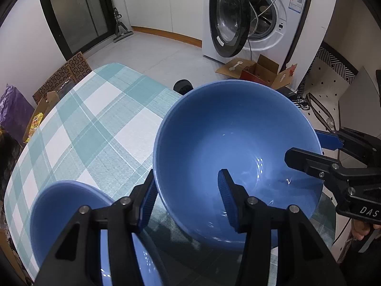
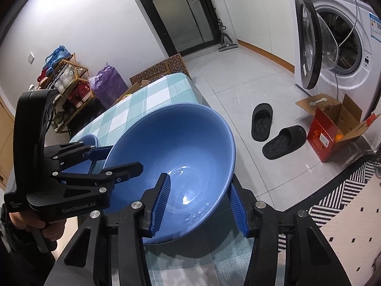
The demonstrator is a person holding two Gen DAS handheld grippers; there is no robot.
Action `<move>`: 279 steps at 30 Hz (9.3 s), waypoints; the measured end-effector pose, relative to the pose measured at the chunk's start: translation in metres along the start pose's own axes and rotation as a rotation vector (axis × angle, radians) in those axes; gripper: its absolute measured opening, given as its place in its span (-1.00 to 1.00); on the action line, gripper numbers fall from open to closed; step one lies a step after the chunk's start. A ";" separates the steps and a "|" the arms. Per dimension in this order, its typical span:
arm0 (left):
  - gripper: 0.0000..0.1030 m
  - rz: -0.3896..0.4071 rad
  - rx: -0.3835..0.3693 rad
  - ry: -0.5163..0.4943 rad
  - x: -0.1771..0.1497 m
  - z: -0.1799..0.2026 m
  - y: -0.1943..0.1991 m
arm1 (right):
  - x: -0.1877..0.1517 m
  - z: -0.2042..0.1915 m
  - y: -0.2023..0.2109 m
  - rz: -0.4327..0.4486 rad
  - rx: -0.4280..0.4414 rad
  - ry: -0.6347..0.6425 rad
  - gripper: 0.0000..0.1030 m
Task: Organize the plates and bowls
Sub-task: 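Lift the larger blue bowl and carry it over the smaller blue bowl, then lower the larger blue bowl into the smaller blue bowl with both grippers, then open both grippers and release the nested blue bowls, then close both grippers on the rim of the nested blue bowls, then lift the nested blue bowls and carry them over the cream plate stack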
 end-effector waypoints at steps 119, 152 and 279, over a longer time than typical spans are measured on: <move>-0.46 0.231 0.147 0.398 -0.083 -0.171 0.116 | 0.015 -0.209 -0.002 0.073 0.035 0.357 -0.44; -0.46 0.128 0.169 0.436 -0.114 -0.180 0.070 | -0.007 -0.207 -0.069 -0.037 -0.013 0.392 -0.44; -0.13 0.091 -0.050 0.594 -0.143 -0.158 0.035 | -0.040 -0.171 -0.106 -0.089 0.341 0.176 0.27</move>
Point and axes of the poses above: each gripper's, at about its wrist camera, not at the fingertips, and y roughly against the way its jaws point, z to its right, x to its top, the point moved 9 cm from there along -y, roughly the way its jaws point, and after that the axes turned 12 degrees about x, right-handed, at the moved point
